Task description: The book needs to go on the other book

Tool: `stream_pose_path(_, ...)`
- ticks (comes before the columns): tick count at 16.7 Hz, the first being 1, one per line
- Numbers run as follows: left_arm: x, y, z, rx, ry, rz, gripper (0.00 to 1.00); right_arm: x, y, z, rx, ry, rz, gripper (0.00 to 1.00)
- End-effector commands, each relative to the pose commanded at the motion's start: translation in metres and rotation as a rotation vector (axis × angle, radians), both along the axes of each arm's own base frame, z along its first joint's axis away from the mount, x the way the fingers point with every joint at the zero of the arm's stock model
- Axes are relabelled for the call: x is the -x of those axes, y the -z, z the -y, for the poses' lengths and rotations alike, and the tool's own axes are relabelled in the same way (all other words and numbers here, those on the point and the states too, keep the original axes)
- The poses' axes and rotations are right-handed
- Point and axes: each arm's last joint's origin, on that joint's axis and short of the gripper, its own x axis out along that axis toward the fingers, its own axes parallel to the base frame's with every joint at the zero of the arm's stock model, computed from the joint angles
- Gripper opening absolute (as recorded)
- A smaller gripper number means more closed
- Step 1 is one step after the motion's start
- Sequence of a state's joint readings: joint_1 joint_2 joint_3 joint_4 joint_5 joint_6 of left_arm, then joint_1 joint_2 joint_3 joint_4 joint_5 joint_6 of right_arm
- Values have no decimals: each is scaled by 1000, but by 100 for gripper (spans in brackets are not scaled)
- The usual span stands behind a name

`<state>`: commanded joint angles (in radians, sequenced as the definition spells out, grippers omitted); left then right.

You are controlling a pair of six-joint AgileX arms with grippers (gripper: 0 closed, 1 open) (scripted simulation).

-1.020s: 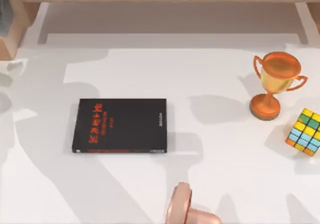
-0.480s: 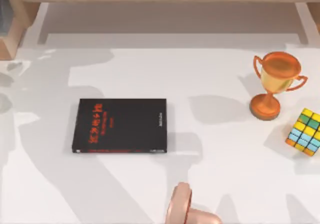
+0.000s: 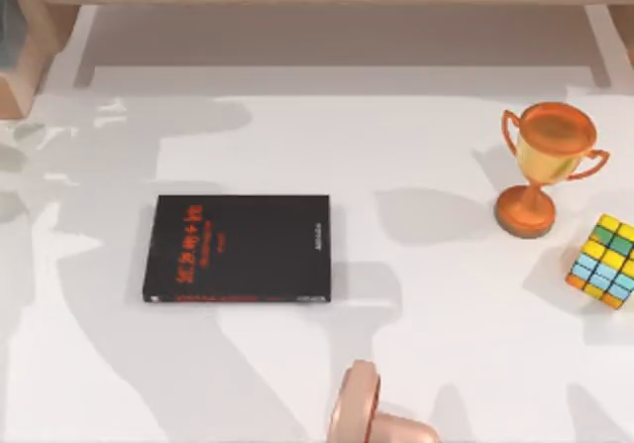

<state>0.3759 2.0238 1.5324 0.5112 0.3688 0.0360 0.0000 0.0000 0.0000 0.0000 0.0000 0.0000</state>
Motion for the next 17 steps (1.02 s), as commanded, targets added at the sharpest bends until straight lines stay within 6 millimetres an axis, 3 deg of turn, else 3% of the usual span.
stream_pose_path(2,10,-33,20,-71,-54,69,0,0,0,0,0,0,0,100)
stream_pose_path(4,25,-76,54,-151,-111,167,0,0,0,0,0,0,0,100)
stream_pose_path(7,59,-133,121,-246,-185,306,0,0,0,0,0,0,0,100)
stream_pose_path(10,102,-159,188,-302,-232,361,0,0,0,0,0,0,0,100)
stream_pose_path(13,134,-139,249,-393,-218,270,0,0,0,0,0,0,0,100)
stream_pose_path(15,150,-103,287,-512,-163,151,0,0,0,0,0,0,0,100)
stream_pose_path(17,165,-54,321,-681,-74,19,0,0,0,0,0,0,0,100)
